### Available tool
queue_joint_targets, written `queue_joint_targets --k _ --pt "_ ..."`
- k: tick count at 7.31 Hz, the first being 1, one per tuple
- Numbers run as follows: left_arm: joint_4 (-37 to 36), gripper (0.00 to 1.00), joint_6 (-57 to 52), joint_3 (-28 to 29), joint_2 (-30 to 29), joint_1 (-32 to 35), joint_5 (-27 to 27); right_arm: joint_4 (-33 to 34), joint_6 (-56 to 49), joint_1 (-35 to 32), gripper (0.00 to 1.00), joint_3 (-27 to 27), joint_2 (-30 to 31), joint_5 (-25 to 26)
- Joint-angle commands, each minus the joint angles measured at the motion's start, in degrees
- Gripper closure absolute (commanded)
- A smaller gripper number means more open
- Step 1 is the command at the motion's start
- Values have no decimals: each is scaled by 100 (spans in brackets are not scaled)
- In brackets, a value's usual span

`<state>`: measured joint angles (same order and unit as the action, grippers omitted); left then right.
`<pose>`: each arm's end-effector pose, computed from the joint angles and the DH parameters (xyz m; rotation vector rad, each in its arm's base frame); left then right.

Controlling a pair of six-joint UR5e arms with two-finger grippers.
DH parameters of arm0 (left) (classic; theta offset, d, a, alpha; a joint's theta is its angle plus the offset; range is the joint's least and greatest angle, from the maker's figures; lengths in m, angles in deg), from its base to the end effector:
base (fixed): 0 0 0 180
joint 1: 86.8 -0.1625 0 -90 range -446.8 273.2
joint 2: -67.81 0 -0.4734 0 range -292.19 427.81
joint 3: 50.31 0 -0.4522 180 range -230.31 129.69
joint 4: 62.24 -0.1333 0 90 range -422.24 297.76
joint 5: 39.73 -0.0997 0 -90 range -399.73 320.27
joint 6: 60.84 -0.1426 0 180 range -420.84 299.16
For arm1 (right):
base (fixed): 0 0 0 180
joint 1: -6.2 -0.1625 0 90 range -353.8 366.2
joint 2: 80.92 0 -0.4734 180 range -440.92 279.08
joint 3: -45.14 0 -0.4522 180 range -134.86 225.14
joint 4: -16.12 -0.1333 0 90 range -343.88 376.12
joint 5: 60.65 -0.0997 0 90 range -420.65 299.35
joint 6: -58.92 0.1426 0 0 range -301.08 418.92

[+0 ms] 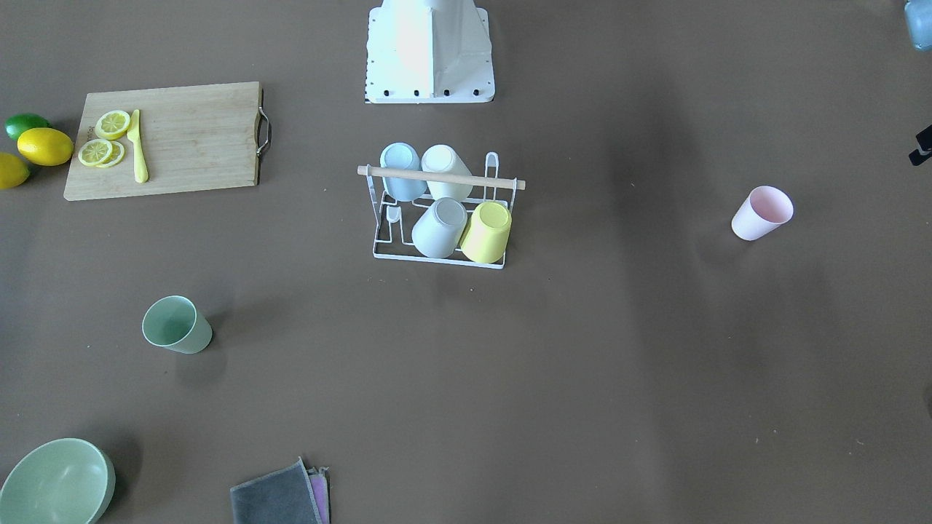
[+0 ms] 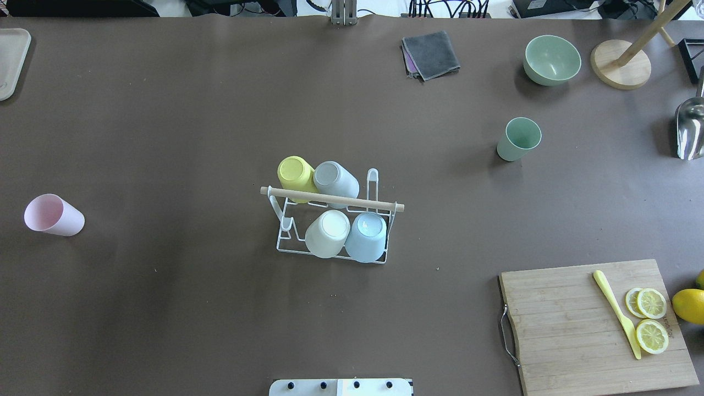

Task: Place cup on cup holder

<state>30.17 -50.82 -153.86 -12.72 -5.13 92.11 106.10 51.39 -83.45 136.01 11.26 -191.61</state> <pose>0.0324 -0.4847 0.6916 -0.0095 0.7373 0.0132 0.0366 -0.5316 0.7558 0.0233 -0.7153 -0.1236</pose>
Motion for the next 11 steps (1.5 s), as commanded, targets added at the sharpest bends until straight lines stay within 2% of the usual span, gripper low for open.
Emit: queue_joint_targets --k 1,3,4,5,6,8,10,11 --pt "-956 1 0 28 -732 -369 -148 2 6 0 0 -8 -7 -9" --pt "-1477 1 9 45 -1173 -887 -342 -15 6 0 0 105 10 -35" --pt "-2237 1 17 437 -1854 -1333 -351 37 15 17 0 446 -7 -18" --pt "-2819 1 44 1250 -2696 -1408 -351 29 41 122 0 562 -25 -105" --pt "-3208 1 35 1519 -3140 -1434 -360 20 337 349 0 781 -77 -166" --pt "-3806 1 27 1522 -3232 -1688 -377 46 961 911 0 1501 -78 -123" --pt "-4071 1 9 1513 -3337 -2152 -710 203 1008 1299 0 1688 -252 -79" --pt "-4343 1 17 1418 -3355 -2295 -668 552 1008 1466 0 1645 -506 -18"
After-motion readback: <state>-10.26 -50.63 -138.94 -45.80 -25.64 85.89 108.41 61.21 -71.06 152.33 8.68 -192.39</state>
